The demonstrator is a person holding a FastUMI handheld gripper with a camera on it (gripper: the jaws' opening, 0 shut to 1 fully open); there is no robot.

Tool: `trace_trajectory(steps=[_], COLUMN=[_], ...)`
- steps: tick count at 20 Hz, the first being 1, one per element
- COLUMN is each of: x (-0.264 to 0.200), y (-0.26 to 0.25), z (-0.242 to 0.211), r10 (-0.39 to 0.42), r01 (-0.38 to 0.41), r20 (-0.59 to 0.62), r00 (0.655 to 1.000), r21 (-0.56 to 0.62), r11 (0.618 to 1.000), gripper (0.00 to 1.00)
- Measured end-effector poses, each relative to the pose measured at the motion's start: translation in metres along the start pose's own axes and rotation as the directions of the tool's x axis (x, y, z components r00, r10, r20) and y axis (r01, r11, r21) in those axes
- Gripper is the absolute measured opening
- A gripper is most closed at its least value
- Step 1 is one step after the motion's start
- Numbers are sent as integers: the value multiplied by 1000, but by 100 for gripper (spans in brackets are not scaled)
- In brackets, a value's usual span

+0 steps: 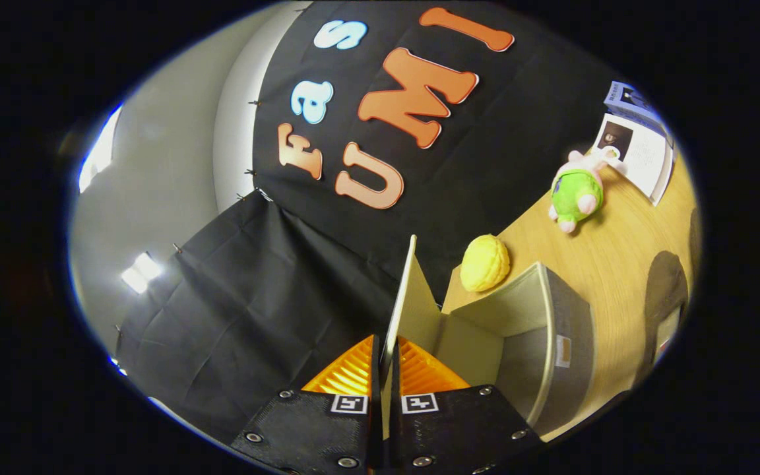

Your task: Open the storage box then place both shoes into the box .Put the left shoe in first, then the right shoe, with the right side of both shoes facing outward in a uniform manner.

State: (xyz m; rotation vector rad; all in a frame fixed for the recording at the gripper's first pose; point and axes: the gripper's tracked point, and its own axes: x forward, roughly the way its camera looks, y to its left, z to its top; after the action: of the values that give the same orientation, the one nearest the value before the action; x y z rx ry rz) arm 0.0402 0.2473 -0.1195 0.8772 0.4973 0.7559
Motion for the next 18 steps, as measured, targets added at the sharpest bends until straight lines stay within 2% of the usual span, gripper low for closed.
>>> trace_trajectory(steps=[6,12,18], x=[39,86,120], y=[48,82,93], z=[-16,-52,-94], r10=[16,11,-21], r01=[-18,-19,-9], r20=[-29,-94,-160], r00=[999,996,987], r21=[-42,-83,-184], r11=[999,996,983], gripper=[4,4,14])
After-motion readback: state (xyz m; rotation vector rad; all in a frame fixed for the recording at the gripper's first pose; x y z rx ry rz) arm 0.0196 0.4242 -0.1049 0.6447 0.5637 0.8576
